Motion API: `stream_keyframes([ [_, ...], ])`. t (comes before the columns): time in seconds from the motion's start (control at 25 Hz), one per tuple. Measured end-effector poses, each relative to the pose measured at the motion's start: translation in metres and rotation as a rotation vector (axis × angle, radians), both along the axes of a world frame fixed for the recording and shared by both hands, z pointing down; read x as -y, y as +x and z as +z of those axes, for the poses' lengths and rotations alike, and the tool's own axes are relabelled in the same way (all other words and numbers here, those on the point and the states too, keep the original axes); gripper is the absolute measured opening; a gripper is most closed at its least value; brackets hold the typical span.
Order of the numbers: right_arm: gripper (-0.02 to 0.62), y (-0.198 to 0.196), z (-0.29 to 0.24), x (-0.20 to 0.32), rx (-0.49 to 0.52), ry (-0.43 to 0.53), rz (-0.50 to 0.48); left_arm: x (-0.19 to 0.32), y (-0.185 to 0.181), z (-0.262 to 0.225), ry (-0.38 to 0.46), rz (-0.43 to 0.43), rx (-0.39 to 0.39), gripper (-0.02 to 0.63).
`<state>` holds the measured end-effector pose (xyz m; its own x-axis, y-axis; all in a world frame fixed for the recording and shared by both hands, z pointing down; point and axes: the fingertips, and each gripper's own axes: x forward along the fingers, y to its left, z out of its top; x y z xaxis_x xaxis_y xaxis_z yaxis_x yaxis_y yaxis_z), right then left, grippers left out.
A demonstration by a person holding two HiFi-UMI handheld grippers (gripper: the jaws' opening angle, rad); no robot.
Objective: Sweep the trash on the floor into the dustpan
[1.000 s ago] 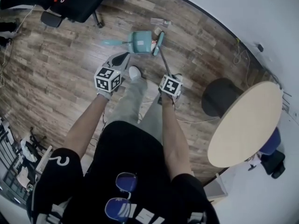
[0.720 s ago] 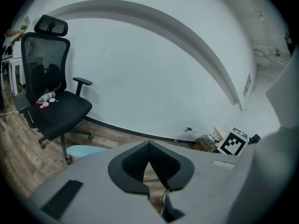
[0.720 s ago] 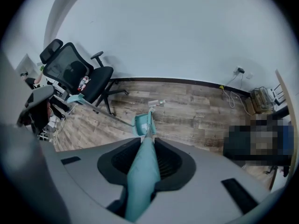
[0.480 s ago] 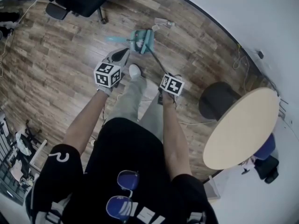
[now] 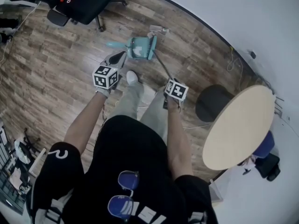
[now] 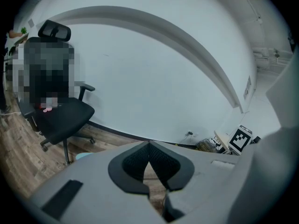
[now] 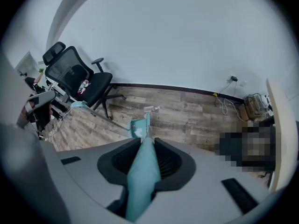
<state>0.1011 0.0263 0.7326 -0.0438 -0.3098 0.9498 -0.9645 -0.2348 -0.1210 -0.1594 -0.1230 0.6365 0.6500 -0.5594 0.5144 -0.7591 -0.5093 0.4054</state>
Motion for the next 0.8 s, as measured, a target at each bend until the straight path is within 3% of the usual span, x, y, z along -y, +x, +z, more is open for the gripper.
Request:
stream_keyframes([
  [0.44, 0.084, 0.053, -0.062, 0.019, -0.072, 0.129, 0.056, 0.032, 0.004, -0.058, 0.105, 0.038, 0.001, -0.002],
  [0.8, 0.084, 0.079, -0.070, 0.085, -0.057, 0.165, 0.025, 0.056, 0.029, -0.059, 0.095, 0.002, 0.018, -0.002],
])
